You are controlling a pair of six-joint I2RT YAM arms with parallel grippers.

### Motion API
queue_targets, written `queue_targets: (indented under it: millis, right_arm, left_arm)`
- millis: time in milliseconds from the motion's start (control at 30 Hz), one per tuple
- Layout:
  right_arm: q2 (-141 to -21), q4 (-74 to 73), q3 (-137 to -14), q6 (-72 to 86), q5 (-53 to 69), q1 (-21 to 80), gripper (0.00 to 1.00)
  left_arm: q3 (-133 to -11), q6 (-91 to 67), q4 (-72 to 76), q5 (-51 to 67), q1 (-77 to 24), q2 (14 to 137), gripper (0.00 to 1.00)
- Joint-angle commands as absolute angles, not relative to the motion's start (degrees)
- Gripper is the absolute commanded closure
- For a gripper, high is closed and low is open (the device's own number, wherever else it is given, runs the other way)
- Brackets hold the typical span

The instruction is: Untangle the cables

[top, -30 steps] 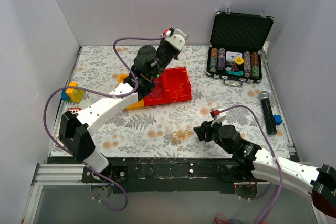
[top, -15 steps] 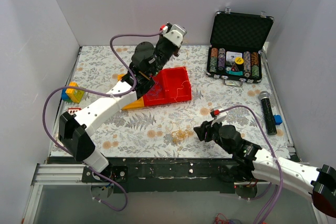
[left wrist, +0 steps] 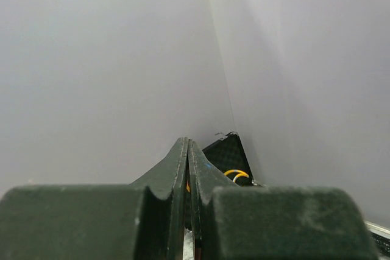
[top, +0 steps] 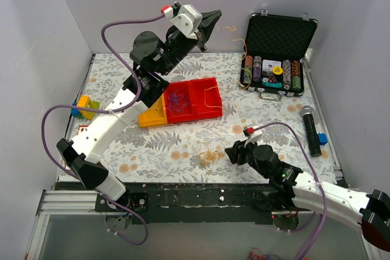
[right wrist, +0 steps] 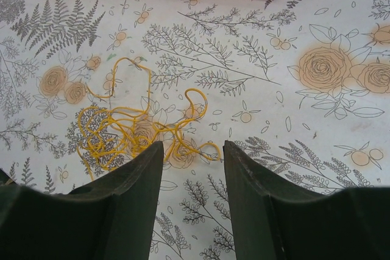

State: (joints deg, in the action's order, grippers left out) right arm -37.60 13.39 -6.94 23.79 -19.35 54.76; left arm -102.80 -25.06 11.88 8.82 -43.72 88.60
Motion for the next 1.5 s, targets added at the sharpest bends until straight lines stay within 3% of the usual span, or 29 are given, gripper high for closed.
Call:
queue_targets:
  millis: [0, 200, 700, 1000, 1467]
  right_arm:
    - [-37.35, 15.29, -8.79, 23.47, -19.95, 54.93, 0.48]
    - [-36.39, 14.5, -8.44, 23.64, -20.3, 54.93, 0.48]
    - [-35.25, 14.15, -7.65, 23.91, -20.65, 54.93, 0.49]
    - [-32.78, 12.48, -8.17, 22.94, -21.71, 54.84, 0.5]
    - [-33.04, 12.13, -7.29, 23.56, -21.53, 54.84, 0.51]
  left_arm:
    - [-102.14, -23.03, 11.78, 6.07, -43.68, 86.93, 1.0]
    - [-92.65, -19.25, 15.55, 2.82, -43.68, 85.43, 1.0]
    - [-87.63, -16.96, 19.16, 0.79, -41.66, 88.07, 1.0]
    - [-78.05, -13.53, 25.83, -4.57, -39.47, 89.91, 1.0]
    - [-89.2, -21.0, 17.76, 4.03, -38.76, 90.35, 1.0]
